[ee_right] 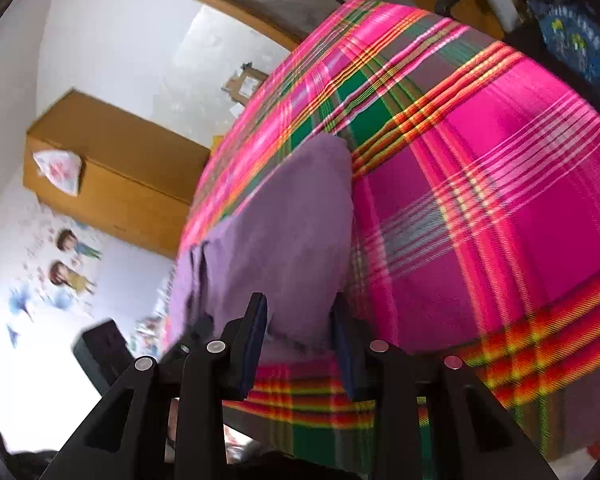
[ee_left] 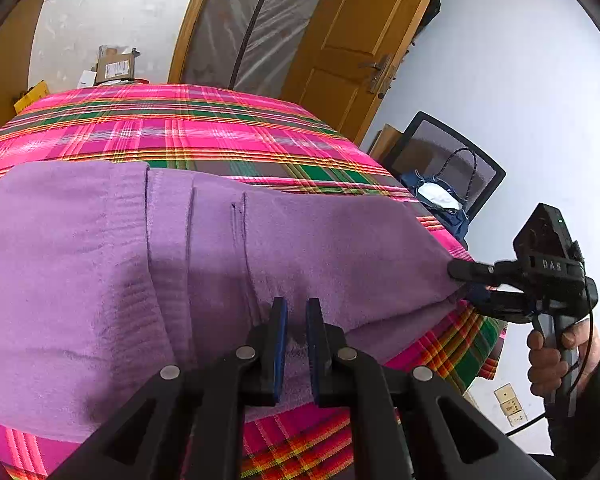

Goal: Fold clothes

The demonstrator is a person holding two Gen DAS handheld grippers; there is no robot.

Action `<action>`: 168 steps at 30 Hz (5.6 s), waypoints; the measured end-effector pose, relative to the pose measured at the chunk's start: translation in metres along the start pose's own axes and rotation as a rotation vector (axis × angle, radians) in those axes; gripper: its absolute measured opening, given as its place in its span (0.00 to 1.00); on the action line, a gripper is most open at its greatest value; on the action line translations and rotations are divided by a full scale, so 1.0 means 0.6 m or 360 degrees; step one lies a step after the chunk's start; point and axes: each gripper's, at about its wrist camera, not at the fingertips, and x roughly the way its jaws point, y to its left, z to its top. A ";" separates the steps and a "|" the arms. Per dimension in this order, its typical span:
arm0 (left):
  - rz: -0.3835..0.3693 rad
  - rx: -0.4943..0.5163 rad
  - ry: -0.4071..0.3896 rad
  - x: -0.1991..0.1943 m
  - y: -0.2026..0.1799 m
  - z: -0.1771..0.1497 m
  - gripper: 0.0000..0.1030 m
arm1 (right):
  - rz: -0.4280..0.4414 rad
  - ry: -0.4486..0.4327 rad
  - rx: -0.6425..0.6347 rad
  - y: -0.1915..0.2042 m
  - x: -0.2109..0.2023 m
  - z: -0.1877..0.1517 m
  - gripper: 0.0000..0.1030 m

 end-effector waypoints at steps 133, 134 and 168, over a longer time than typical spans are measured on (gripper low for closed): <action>0.0525 -0.0719 -0.0404 -0.287 0.260 -0.054 0.09 | 0.0350 0.0640 -0.1074 0.471 0.407 -0.120 0.33; 0.0517 -0.0722 -0.0409 -0.287 0.261 -0.054 0.10 | 0.0379 0.0618 -0.1075 0.471 0.399 -0.117 0.33; 0.0144 -0.0929 -0.0391 -0.239 0.307 -0.017 0.11 | 0.0262 0.0404 -0.0859 0.336 0.314 -0.044 0.33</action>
